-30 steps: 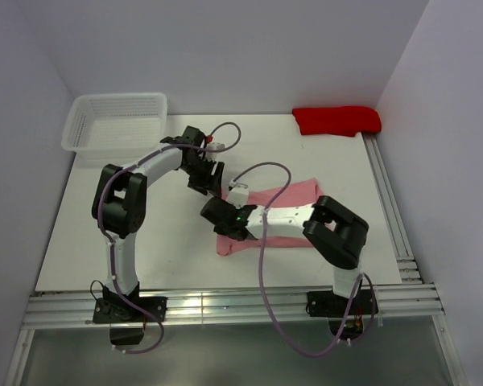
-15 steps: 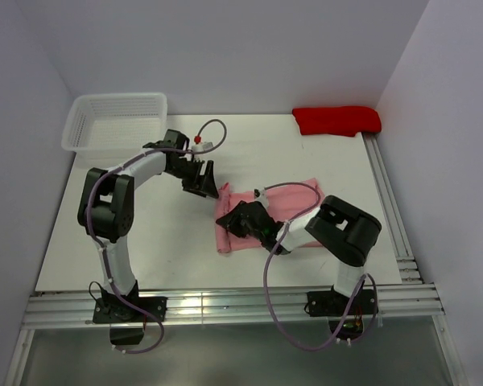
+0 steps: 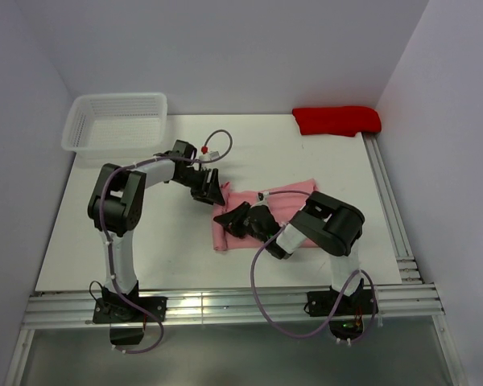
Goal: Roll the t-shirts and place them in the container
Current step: Roll the tshirt
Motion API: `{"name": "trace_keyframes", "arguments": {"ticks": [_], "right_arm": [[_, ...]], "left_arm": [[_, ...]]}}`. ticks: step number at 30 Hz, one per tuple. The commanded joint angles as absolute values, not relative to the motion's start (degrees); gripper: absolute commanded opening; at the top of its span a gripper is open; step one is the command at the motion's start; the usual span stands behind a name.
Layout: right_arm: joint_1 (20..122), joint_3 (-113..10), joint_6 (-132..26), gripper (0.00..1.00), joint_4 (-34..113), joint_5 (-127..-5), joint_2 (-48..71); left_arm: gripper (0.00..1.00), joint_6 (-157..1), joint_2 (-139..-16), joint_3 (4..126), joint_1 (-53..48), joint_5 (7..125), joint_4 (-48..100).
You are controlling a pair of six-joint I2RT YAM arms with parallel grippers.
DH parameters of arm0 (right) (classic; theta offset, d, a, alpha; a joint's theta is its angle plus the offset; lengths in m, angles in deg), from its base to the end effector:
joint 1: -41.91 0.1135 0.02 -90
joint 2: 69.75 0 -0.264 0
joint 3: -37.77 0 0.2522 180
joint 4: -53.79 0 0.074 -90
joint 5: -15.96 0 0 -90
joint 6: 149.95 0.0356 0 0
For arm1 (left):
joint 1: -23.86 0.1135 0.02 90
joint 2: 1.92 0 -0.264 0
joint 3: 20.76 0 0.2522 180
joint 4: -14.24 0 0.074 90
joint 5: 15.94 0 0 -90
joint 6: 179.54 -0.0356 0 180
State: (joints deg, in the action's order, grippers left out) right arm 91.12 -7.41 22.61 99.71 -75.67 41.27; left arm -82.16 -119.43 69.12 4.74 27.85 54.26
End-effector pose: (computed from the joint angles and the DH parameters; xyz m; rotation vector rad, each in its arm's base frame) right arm 0.2104 0.2423 0.0925 0.6625 2.1342 1.4172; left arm 0.3722 -0.1562 0.1395 0.5007 2.6532 -1.2391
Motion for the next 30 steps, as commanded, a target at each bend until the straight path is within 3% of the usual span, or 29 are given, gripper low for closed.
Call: {"name": "trace_keyframes", "arguments": {"ticks": [1,2,5,8,12,19,26,30], "right_arm": [[90.78,-7.11,23.54,0.29,102.44,-75.27,40.82],[90.78,-7.37,23.37,0.31,101.47,-75.36,39.95],[90.87,-9.74,20.74,0.39,91.04,-76.06,36.35],[92.18,-12.99,15.83,0.47,76.19,-80.35,31.52],[94.99,-17.21,12.74,0.54,59.15,-85.54,27.55],[100.35,-20.46,13.61,0.54,48.92,-88.53,27.19],[106.95,-23.19,19.4,0.38,36.87,-94.16,28.86],[108.53,-22.84,19.41,0.42,35.38,-94.43,27.99]], "left_arm": [[0.52,-80.75,-121.36,70.08,3.47,30.46,52.08],[0.4,-80.49,-121.28,70.34,3.29,31.78,52.69],[0.2,-80.13,-120.66,71.49,2.85,35.82,54.27],[0.1,-80.31,-119.96,72.63,2.5,39.69,56.82],[0.06,-80.66,-119.52,73.68,1.8,44.44,59.54],[0.02,-79.96,-120.31,75.53,1.18,48.83,61.92],[0.03,-80.05,-120.31,76.76,0.66,50.68,63.33],[0.05,-80.14,-119.87,77.11,0.57,51.04,63.68]]}}
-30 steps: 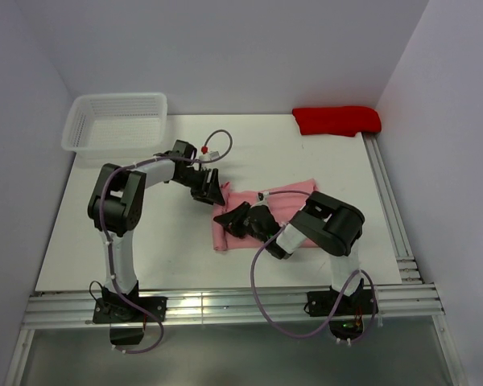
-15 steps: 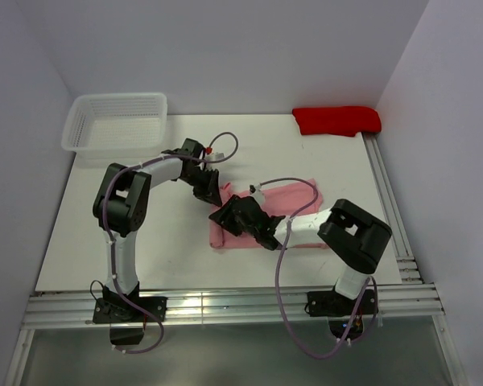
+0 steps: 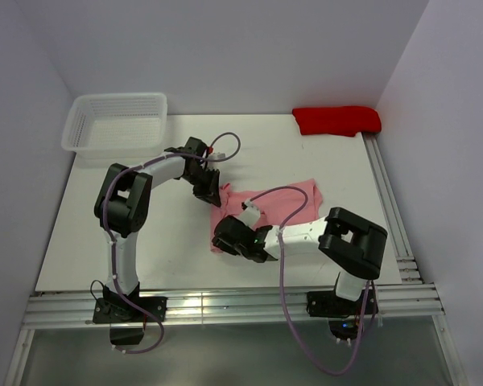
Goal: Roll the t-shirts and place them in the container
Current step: Roll the tshirt
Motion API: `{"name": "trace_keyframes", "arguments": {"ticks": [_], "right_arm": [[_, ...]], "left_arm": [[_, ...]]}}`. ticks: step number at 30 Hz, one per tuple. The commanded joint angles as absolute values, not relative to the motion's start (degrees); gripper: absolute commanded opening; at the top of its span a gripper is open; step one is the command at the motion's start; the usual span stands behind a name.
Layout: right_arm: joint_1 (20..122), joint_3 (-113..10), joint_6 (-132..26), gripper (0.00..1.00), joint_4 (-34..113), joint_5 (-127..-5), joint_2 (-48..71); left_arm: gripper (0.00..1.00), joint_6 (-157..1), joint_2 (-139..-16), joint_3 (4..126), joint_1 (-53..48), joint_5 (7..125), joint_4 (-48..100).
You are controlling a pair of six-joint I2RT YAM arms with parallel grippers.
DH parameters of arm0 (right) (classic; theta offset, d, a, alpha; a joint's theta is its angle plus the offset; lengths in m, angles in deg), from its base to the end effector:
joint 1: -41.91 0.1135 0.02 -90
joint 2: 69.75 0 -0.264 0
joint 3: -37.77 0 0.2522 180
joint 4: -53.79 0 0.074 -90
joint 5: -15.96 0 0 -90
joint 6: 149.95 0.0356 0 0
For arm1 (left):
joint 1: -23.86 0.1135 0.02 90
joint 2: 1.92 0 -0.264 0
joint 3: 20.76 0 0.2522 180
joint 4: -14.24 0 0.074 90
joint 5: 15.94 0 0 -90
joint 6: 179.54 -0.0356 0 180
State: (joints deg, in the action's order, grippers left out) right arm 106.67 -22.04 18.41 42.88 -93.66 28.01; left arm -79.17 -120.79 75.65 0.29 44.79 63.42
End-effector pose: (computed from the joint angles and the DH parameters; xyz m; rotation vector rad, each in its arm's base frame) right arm 0.1495 0.2891 0.1390 0.4567 2.4611 0.7526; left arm 0.3722 -0.1813 0.1486 0.4495 2.8328 -0.8509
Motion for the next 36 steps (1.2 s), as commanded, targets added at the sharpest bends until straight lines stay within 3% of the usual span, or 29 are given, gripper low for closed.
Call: {"name": "trace_keyframes", "arguments": {"ticks": [1,5,9,19,29,36], "right_arm": [[108.71,-23.71,19.24,0.45,34.07,-95.65,26.94],[109.06,-29.33,15.12,0.53,25.37,-99.78,23.68],[109.33,-38.55,10.72,0.55,13.61,-103.39,23.59],[107.83,-62.47,1.93,0.53,1.19,-113.41,38.94],[105.9,-70.73,-1.07,0.51,-2.85,-117.98,50.21],[106.69,-69.25,-0.54,0.51,-2.95,-115.88,52.68]], "left_arm": [[0.05,-80.05,-119.87,77.11,0.39,51.21,63.68],[0.05,-80.22,-119.52,77.02,-0.31,52.27,63.77],[0.06,-80.22,-119.43,77.38,-0.49,52.71,64.39],[0.06,-80.22,-119.43,77.29,-0.75,52.45,64.56],[0.07,-80.4,-119.87,77.46,-1.19,52.62,65.09],[0.09,-80.75,-120.04,77.64,-1.28,52.44,65.35]]}}
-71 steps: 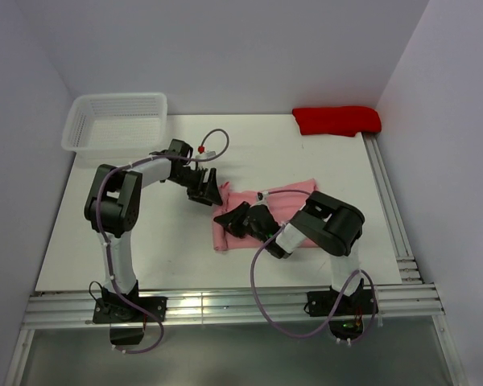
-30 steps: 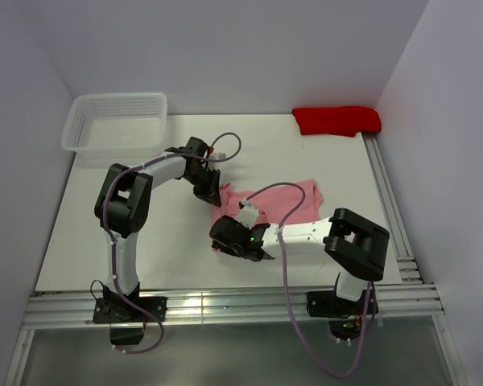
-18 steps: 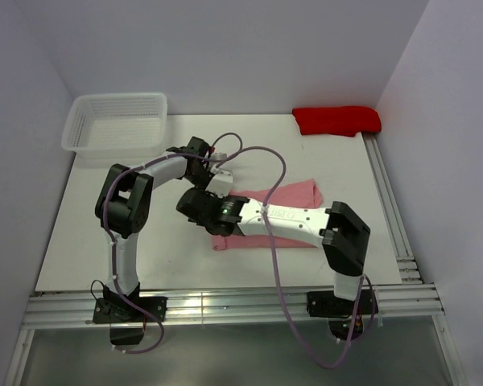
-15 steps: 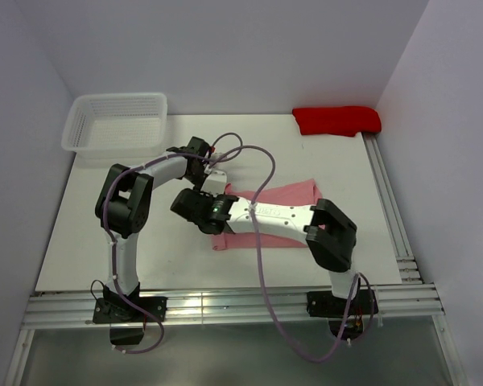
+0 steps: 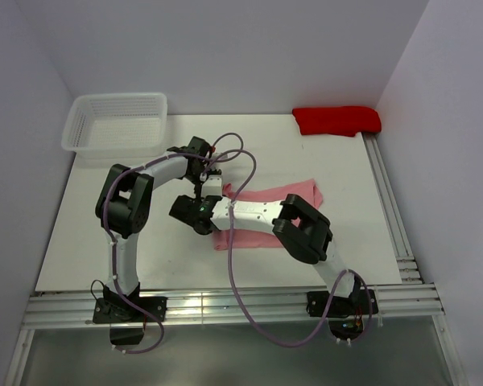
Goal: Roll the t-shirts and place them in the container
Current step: Roll the tshirt
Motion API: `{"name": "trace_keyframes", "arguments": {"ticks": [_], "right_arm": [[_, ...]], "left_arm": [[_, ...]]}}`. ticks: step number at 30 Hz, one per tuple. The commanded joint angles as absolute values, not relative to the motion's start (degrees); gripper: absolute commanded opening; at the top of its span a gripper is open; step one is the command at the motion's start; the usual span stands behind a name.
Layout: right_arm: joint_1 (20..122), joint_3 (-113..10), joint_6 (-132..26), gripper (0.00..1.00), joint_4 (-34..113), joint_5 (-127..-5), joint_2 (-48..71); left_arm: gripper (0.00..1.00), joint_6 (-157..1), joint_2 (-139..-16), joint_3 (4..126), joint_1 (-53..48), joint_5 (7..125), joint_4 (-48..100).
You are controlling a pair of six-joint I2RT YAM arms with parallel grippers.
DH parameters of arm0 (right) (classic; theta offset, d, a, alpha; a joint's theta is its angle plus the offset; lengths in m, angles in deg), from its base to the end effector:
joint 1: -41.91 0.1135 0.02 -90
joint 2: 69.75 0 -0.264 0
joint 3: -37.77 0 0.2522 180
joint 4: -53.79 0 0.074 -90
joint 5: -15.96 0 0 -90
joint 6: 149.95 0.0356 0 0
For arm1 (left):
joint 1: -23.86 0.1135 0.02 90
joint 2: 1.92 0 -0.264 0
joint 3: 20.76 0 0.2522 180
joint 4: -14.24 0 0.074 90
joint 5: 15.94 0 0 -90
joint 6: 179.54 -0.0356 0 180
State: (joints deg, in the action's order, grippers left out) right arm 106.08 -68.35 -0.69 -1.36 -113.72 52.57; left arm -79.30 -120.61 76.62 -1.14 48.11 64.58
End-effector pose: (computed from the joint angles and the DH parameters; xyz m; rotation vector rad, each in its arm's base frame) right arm 0.2103 0.3823 0.1702 0.0390 2.3886 -0.0629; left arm 0.3696 -0.1895 0.1528 0.4755 2.8381 -0.7721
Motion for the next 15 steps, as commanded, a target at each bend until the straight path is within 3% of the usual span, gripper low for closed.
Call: {"name": "trace_keyframes", "arguments": {"ticks": [1,3,6,10,15], "right_arm": [[106.78,-68.99,0.16,0.51,-3.12,-115.7,52.86],[106.95,-68.37,0.43,0.51,-3.21,-114.82,53.21],[106.95,-67.93,1.65,0.51,-3.91,-113.86,53.47],[106.95,-66.7,3.06,0.43,-3.83,-112.71,53.04],[106.6,-59.42,4.38,0.38,3.36,-110.43,47.95]], "left_arm": [[0.12,-80.84,-120.22,77.73,-1.19,52.36,65.44],[0.13,-80.84,-120.31,77.82,-1.19,52.36,65.44],[0.24,-81.01,-120.31,78.69,-1.28,52.01,65.79],[0.46,-81.63,-119.96,80.09,-1.19,51.39,66.41],[0.64,-83.12,-118.29,82.64,-0.49,47.18,67.28]]}}
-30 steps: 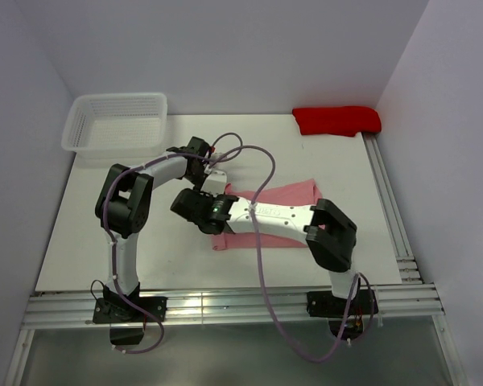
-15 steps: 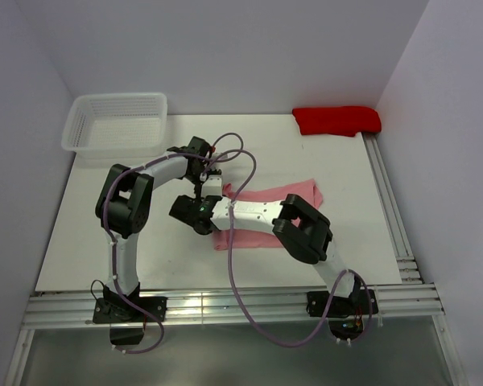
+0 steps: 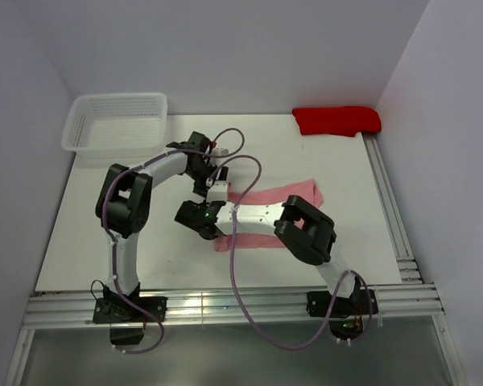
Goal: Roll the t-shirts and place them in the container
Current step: Roll the tshirt
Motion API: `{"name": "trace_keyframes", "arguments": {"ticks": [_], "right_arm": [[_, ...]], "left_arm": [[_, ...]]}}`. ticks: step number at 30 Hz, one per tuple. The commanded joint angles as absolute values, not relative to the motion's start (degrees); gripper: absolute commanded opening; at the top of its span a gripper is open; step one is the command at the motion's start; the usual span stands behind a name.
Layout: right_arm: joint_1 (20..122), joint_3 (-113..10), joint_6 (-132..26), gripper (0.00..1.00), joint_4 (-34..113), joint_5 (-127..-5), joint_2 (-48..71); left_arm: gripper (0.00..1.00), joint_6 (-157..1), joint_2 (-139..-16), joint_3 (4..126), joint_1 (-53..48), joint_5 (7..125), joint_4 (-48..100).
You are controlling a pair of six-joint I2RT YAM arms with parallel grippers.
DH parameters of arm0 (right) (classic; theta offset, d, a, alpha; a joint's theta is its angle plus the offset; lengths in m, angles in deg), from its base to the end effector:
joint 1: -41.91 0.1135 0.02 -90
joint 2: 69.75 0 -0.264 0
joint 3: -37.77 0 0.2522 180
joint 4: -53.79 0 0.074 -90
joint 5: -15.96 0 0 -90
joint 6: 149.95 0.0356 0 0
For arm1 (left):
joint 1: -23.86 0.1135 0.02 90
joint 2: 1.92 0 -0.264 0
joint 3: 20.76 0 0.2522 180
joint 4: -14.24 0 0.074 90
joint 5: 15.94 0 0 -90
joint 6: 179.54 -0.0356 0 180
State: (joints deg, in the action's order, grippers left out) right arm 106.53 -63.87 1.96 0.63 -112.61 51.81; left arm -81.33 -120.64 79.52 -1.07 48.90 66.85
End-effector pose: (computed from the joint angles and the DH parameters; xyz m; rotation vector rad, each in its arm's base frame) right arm 0.2022 0.3744 0.1551 0.0685 2.4157 -0.0593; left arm 0.3750 -0.1910 0.1648 0.5208 2.8120 -0.7473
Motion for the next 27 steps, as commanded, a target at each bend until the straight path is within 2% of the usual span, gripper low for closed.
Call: {"name": "trace_keyframes", "arguments": {"ticks": [1,5,8,14,20,27], "right_arm": [[105.99,-57.58,4.56,0.36,5.55,-108.69,46.72],[103.44,-45.54,4.82,0.33,23.17,-103.67,39.16],[100.81,-31.07,5.78,0.32,38.37,-97.63,31.09],[95.36,-13.99,10.27,0.32,64.24,-88.2,25.61],[91.93,-6.42,15.54,0.32,85.85,-80.29,30.08],[90.34,-5.52,19.14,0.31,96.45,-76.42,36.33]], "left_arm": [[0.66,-83.47,-117.94,83.69,-0.31,46.3,67.37],[0.7,-84.79,-115.4,84.94,0.74,42.26,67.38],[0.71,-85.23,-113.73,83.89,2.23,38.65,66.67],[0.73,-87.08,-111.79,77.91,4.61,31.27,63.25],[0.74,-86.03,-113.8,71.76,4.7,25.29,57.11],[0.75,-83.65,-117.14,66.31,4.26,24.05,49.45]]}}
